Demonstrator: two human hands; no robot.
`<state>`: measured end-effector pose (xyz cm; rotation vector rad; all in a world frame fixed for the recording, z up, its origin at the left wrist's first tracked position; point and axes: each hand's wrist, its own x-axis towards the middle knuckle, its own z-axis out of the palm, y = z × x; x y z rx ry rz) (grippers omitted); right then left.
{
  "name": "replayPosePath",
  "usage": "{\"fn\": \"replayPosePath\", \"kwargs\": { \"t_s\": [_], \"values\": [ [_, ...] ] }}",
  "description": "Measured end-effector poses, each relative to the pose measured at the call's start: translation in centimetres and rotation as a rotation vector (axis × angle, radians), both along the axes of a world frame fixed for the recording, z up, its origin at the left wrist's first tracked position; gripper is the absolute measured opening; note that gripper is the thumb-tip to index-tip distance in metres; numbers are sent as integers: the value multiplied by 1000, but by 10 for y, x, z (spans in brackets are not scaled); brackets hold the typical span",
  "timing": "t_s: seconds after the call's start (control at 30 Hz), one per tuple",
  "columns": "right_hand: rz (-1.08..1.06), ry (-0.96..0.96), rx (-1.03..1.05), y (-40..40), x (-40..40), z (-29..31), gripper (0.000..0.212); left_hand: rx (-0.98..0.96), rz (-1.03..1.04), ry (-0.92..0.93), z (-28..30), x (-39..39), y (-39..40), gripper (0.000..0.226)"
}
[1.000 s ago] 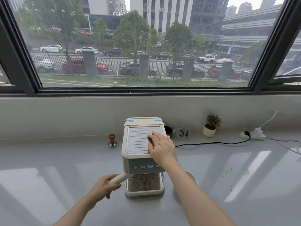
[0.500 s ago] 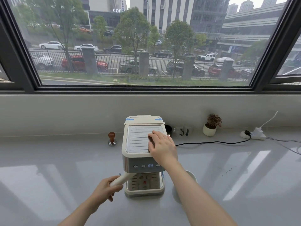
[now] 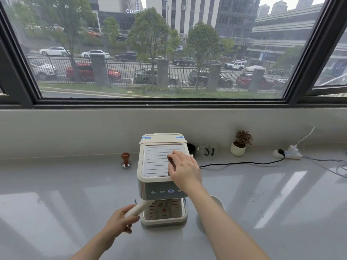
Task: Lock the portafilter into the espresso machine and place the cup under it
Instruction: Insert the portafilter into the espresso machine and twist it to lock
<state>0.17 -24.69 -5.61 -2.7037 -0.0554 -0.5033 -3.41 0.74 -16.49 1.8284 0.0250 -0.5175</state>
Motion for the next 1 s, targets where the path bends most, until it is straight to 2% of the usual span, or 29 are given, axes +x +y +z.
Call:
{"fn": "replayPosePath", "kwargs": {
  "t_s": [0.1, 0.33, 0.57, 0.73, 1.0],
  "values": [
    [-5, -4, -8, 0, 0, 0, 39, -8, 30, -33, 1, -5, -5, 34],
    [-5, 13, -28, 0, 0, 0, 41, 72, -91, -66, 23, 14, 11, 28],
    [-11, 8, -34, 0, -1, 1, 40, 72, -143, -36, 21, 12, 10, 35],
    [-13, 2, -39, -2, 0, 0, 40, 59, -103, -78, 22, 9, 6, 28],
    [-12, 7, -35, 0, 0, 0, 43, -7, 50, -122, 10, -10, -5, 38]
  ]
}}
